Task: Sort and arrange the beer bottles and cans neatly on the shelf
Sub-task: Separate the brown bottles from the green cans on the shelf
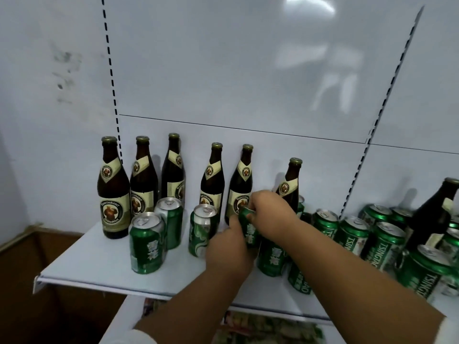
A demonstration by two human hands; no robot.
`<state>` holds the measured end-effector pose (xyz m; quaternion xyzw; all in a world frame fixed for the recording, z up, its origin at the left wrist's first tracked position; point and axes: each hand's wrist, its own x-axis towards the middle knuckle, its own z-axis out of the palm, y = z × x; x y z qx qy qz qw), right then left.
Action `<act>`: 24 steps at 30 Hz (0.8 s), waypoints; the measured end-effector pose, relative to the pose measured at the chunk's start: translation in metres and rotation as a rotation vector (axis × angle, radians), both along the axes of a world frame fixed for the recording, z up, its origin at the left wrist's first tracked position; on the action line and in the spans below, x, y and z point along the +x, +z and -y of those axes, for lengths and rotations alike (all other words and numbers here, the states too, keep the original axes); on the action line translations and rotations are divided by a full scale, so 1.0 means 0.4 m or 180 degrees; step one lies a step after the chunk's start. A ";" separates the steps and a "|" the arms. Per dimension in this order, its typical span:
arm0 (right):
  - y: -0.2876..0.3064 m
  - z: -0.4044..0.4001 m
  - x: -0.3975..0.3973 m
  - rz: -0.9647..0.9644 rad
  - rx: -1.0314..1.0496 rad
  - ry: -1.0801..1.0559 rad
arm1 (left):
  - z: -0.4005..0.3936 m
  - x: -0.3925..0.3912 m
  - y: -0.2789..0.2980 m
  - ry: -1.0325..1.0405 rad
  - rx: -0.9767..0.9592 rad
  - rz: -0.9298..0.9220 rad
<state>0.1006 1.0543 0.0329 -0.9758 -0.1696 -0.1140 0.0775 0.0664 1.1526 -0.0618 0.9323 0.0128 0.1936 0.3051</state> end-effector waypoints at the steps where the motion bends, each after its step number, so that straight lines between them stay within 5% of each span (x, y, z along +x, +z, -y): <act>1: -0.010 -0.004 0.001 -0.0043 -0.0049 0.0000 | 0.001 -0.002 -0.012 0.0008 -0.0089 -0.0031; 12: -0.032 0.001 -0.028 0.0153 -0.0443 0.0478 | 0.000 0.003 -0.021 0.0177 -0.0185 -0.0173; 24: 0.035 -0.108 -0.087 0.0491 0.0645 0.0912 | -0.144 -0.167 0.127 0.0463 -0.0023 0.0781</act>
